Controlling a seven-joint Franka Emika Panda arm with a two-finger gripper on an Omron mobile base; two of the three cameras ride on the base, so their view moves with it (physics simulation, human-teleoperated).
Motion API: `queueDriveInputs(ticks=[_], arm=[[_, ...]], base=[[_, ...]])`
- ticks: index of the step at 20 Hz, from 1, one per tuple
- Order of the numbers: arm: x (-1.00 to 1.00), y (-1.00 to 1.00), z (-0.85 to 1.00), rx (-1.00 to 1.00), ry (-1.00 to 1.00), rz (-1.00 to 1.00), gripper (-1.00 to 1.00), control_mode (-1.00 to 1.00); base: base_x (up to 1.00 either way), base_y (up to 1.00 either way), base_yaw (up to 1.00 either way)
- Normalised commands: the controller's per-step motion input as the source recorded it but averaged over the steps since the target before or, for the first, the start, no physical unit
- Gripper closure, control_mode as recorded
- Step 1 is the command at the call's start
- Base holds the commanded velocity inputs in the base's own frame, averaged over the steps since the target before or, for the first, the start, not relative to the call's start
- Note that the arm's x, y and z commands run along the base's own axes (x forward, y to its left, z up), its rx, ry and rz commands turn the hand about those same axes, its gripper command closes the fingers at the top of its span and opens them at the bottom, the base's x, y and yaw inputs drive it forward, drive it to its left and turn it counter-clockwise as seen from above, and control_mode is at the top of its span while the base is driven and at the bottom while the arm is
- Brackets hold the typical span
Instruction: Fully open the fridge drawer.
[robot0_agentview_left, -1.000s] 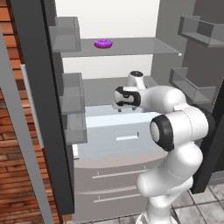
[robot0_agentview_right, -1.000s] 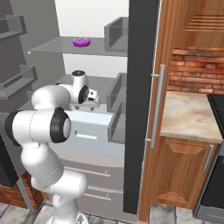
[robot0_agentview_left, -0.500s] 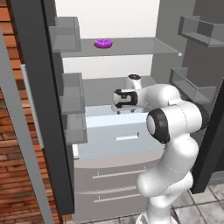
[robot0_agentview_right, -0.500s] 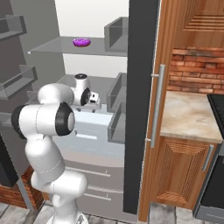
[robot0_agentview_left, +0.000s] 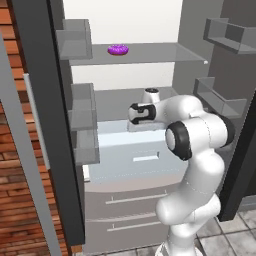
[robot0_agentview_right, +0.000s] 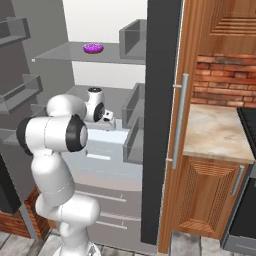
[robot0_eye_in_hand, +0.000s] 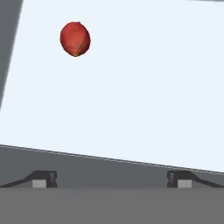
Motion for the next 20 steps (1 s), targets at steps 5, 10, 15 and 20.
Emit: queueDriveInputs(ticks=[5, 10, 15, 20], arm=[[-0.91, 0.0, 0.0, 0.0, 0.05, 0.0, -1.0, -1.0], [-1.0, 0.0, 0.0, 0.0, 0.06, 0.0, -1.0, -1.0], [-0.89, 0.0, 0.0, 0.0, 0.13, 0.0, -1.0, -1.0], [-0.23, 0.0, 0.23, 0.01, -0.11, 0.0, -1.0, -1.0]], base=[[0.0, 0.0, 0.0], [0.0, 0.0, 0.0], [0.0, 0.0, 0.0], [0.0, 0.0, 0.0]])
